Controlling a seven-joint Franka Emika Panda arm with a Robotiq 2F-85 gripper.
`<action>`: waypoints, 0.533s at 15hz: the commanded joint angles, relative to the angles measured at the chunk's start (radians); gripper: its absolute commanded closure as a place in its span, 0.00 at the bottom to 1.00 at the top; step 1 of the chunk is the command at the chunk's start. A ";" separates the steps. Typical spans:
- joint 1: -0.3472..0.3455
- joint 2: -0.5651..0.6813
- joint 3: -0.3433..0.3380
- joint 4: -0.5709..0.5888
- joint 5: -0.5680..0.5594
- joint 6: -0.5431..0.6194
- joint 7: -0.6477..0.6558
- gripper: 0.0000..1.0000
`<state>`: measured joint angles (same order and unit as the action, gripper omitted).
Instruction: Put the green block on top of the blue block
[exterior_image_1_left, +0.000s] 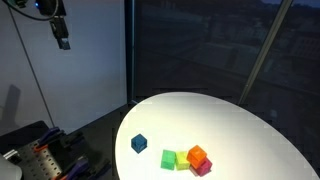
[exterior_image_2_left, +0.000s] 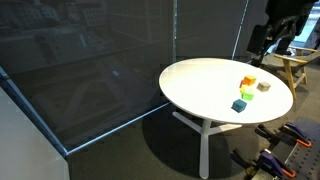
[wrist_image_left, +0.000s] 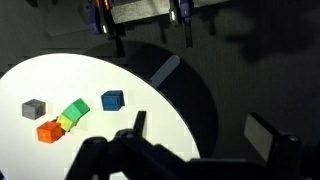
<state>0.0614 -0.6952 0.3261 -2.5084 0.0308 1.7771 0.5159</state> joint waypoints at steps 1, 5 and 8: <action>-0.014 0.063 -0.042 0.045 0.037 0.048 0.009 0.00; -0.037 0.114 -0.084 0.073 0.062 0.104 0.015 0.00; -0.065 0.156 -0.122 0.104 0.074 0.127 0.022 0.00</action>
<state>0.0198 -0.5945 0.2366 -2.4603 0.0787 1.8964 0.5185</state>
